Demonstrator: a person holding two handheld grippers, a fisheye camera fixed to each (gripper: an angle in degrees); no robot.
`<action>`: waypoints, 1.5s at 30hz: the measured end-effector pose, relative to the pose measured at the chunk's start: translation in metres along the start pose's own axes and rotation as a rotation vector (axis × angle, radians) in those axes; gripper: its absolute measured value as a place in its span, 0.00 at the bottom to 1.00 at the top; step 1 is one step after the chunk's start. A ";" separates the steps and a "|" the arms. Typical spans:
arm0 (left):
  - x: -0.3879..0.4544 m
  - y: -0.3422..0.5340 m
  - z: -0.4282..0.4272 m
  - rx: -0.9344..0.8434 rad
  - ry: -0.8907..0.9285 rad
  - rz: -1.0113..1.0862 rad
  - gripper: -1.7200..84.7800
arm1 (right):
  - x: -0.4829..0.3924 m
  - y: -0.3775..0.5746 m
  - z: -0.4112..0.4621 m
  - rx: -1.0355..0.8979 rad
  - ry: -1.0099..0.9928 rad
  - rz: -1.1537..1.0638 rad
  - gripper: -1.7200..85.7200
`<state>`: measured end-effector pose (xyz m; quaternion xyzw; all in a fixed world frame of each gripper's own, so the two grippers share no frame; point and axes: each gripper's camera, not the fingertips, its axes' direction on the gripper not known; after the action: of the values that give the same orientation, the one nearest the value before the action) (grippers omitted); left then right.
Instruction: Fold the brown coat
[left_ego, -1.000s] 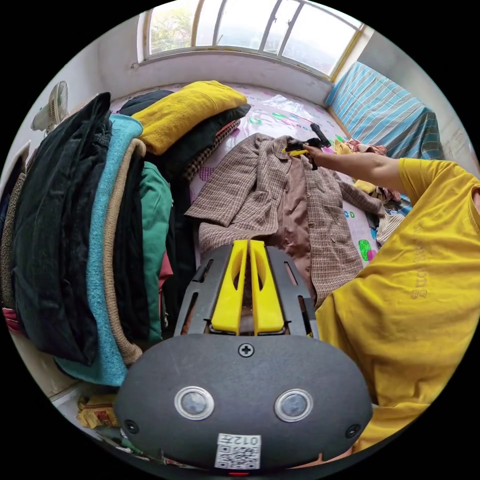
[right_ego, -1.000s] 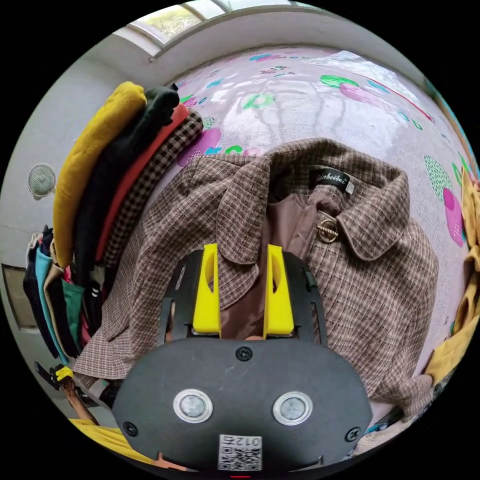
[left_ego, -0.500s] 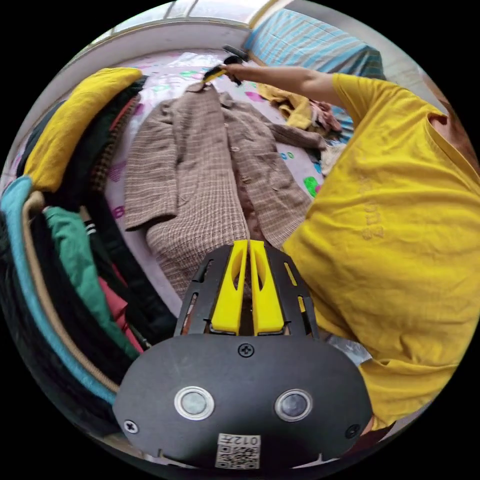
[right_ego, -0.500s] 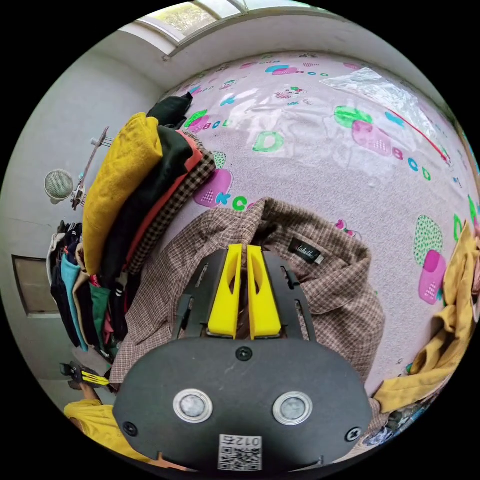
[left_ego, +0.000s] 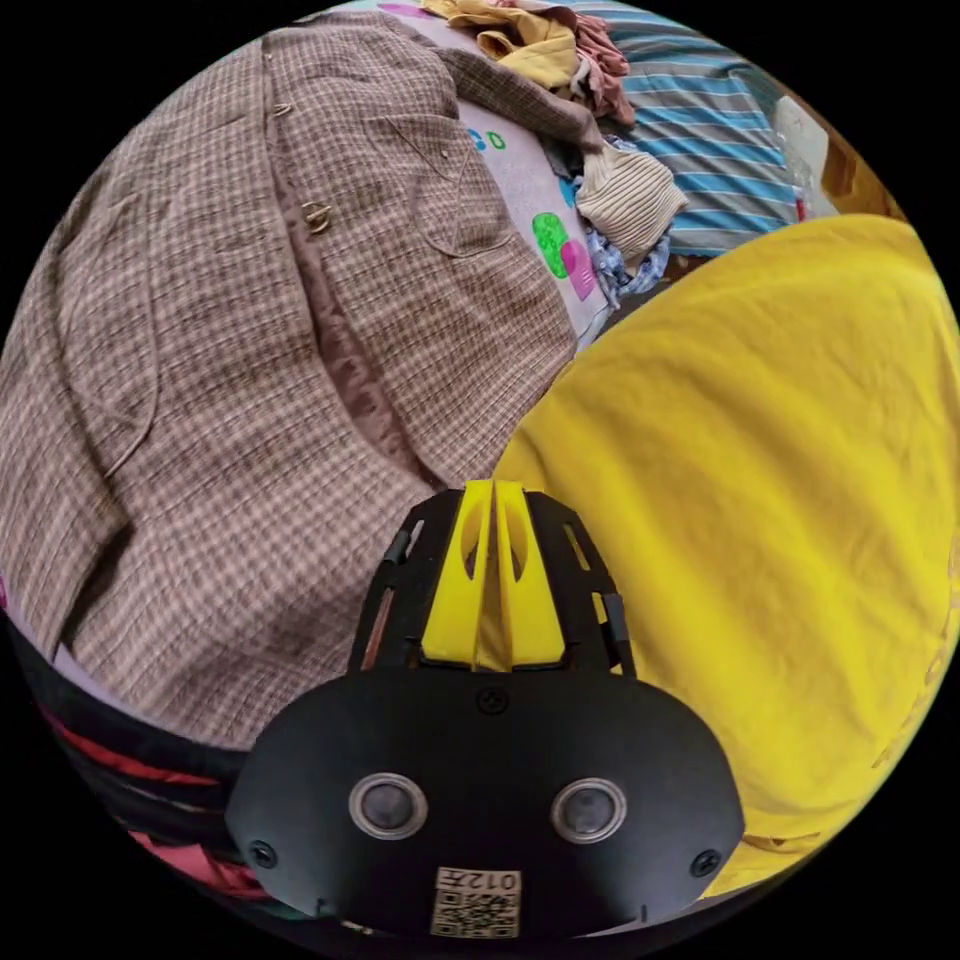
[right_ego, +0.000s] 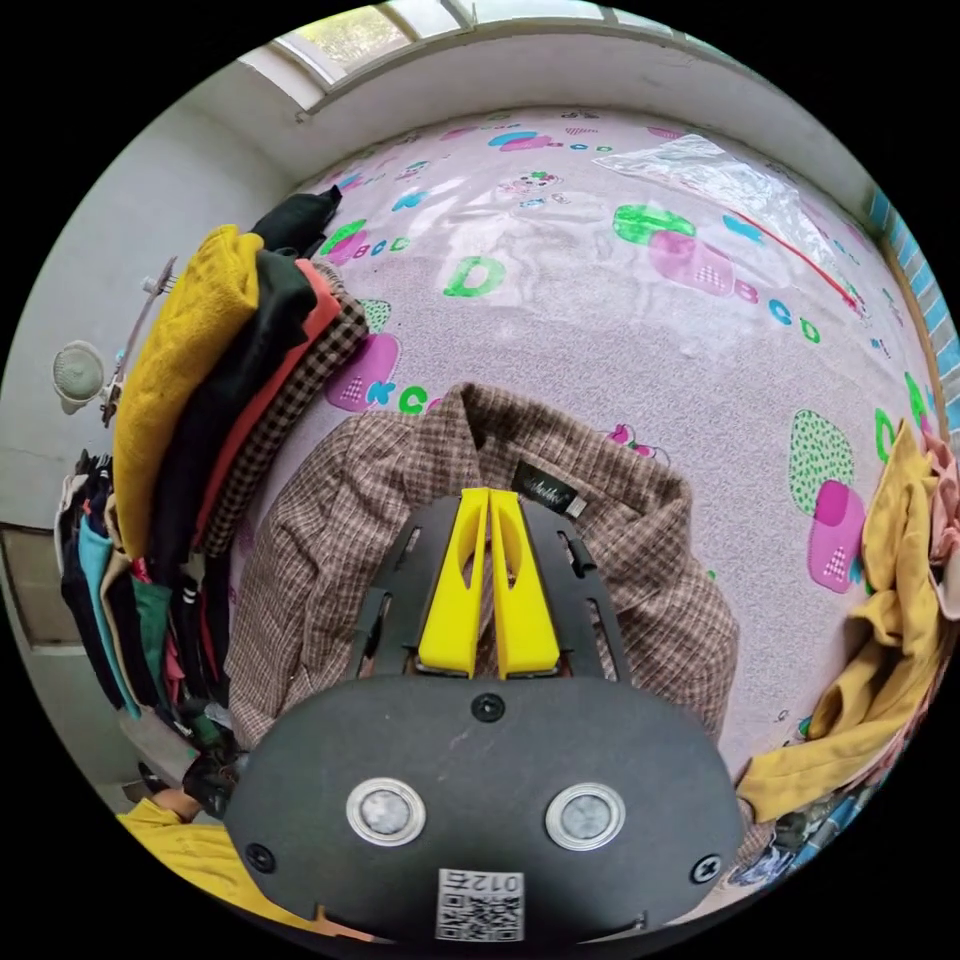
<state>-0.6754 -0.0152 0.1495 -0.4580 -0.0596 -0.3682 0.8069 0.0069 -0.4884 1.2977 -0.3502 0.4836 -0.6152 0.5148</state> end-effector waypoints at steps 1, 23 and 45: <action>-0.003 -0.011 0.004 0.014 0.032 0.004 0.03 | 0.002 0.018 0.002 0.000 -0.030 -0.001 0.03; -0.068 0.241 0.021 0.422 -0.614 -0.866 0.02 | -0.255 0.540 0.034 -0.257 -0.538 -0.652 0.07; -0.055 0.227 0.030 0.592 -0.677 -0.794 0.06 | -0.430 0.636 0.086 -0.193 -0.093 -0.922 0.05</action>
<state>-0.5603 0.1081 -0.0148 -0.2483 -0.5800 -0.4429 0.6370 0.3705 -0.0916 0.7431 -0.6019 0.3090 -0.7154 0.1741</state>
